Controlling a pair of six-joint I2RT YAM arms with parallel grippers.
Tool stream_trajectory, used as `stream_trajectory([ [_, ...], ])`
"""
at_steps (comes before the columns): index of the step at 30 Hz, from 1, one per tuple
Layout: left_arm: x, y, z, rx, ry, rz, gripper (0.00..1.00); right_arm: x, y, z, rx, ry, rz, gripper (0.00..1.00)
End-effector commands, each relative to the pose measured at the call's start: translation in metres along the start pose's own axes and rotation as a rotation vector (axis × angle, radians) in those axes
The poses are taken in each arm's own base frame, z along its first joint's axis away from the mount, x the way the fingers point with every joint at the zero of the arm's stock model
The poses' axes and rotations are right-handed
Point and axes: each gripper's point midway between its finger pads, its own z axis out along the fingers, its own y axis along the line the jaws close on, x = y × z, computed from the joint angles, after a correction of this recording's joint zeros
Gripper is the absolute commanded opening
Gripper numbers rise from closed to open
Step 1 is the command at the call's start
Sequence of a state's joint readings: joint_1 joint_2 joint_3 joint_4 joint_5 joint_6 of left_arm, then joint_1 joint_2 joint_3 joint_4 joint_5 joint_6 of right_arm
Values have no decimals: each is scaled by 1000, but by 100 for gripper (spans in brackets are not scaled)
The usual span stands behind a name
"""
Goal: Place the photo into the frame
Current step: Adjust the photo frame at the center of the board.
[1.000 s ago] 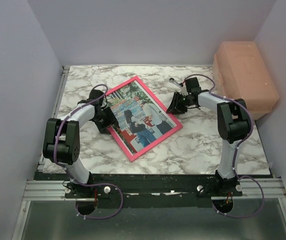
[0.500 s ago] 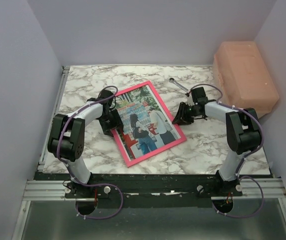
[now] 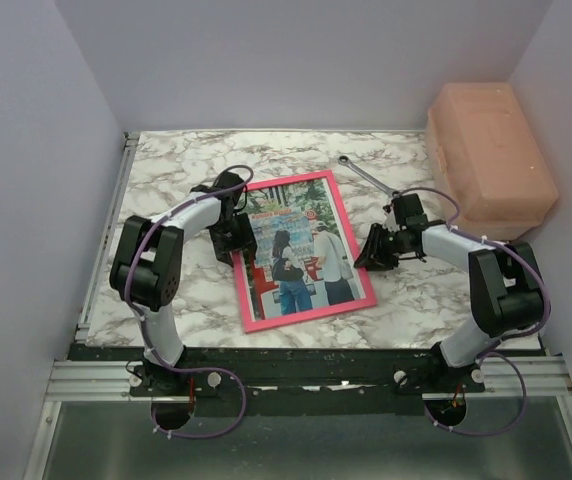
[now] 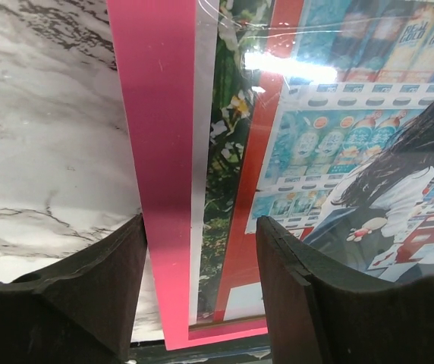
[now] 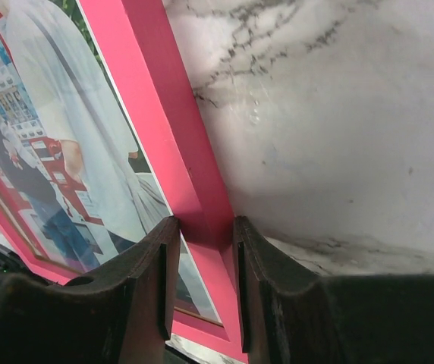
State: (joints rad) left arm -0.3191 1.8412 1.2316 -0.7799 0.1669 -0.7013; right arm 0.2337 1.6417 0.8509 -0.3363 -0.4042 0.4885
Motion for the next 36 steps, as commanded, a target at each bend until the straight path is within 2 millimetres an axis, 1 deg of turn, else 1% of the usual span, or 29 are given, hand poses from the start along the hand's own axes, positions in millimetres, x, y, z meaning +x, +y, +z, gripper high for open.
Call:
stream_trajectory([
  [1,9,-77,-2,238,39,69,57,65,-5,0,-5,190,95,38],
  [6,16,-86,3,239,56,90,58,73,-7,-6,1,179,111,38],
  [10,19,-86,6,236,64,96,59,75,-7,-8,1,172,116,38],
  [15,19,-86,8,237,65,98,59,84,-10,-8,-8,181,133,38],
  [17,20,-86,8,237,65,99,59,88,-11,-8,-12,185,138,37],
  [18,20,-86,9,236,66,99,59,91,-11,-9,-15,191,142,34],
  [21,21,-84,10,230,64,98,60,95,-12,-10,-22,190,154,30],
  [27,22,-79,9,218,54,102,60,97,-15,-11,-4,188,155,30],
  [30,22,-76,7,207,43,104,62,93,-20,-11,23,155,150,30],
  [32,20,-73,4,193,22,107,66,86,-23,-12,53,130,144,34],
  [33,19,-70,2,181,10,106,69,83,-23,-13,63,121,143,38],
  [36,12,-60,-8,139,-52,103,78,68,-21,-17,89,69,132,56],
])
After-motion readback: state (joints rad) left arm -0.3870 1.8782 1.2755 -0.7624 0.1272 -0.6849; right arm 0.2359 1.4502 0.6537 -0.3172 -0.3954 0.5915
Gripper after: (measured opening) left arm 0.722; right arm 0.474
